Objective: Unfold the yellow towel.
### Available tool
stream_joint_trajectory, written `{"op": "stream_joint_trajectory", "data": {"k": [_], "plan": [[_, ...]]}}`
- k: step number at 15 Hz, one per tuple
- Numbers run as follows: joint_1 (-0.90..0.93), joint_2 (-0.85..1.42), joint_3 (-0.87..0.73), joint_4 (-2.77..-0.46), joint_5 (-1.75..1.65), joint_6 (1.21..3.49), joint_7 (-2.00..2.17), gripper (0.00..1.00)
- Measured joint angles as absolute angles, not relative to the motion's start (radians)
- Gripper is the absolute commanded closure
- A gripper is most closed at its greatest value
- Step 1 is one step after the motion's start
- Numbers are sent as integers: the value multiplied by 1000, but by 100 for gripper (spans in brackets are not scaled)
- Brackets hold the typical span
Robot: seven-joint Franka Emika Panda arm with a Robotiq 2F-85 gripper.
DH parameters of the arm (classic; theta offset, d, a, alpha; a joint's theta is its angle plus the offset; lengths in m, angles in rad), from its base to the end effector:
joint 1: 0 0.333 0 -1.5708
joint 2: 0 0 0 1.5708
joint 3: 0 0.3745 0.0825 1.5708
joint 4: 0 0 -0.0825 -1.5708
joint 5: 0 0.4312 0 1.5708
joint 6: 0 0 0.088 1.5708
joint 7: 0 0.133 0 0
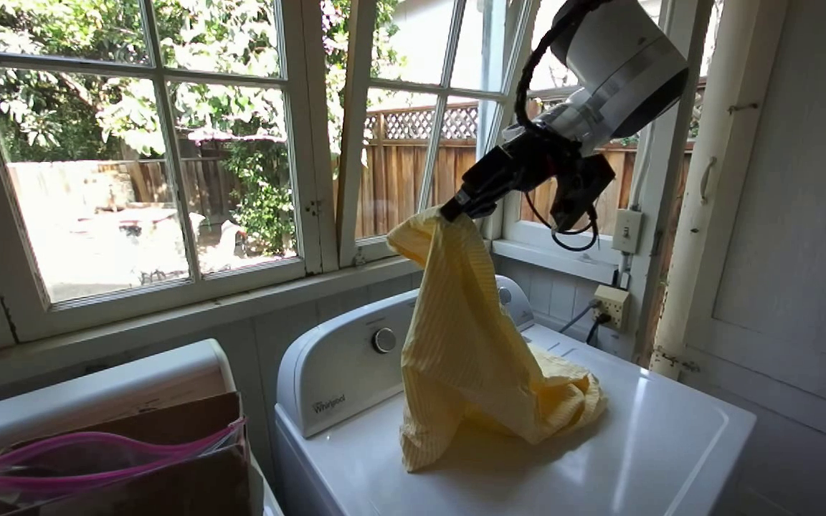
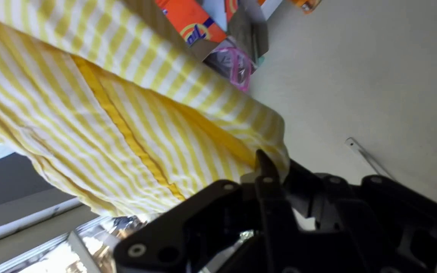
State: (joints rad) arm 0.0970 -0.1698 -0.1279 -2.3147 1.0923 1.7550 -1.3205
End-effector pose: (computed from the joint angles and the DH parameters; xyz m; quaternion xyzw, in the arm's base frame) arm 0.4922 0.0850 0.4481 -0.7801 -0.3489 -0.1757 0.4888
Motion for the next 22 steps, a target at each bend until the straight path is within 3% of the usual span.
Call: {"op": "stream_joint_trajectory", "data": {"k": [5,6,7,11,16,22], "plan": [[92,-109,-64,-2327,1069,1541,-1326,98],[88,-95,-61,-2327,1054,1502,-1326,68],[82,-83,-59,-2327,1036,1479,-1326,68],[55,-56,-57,-2322,998,1475,-1332,38],[-2,-81,-63,-2260,992,1646,-1347,2],[-17,-103,-52,-2290,826,1941,-1337,0]]}}
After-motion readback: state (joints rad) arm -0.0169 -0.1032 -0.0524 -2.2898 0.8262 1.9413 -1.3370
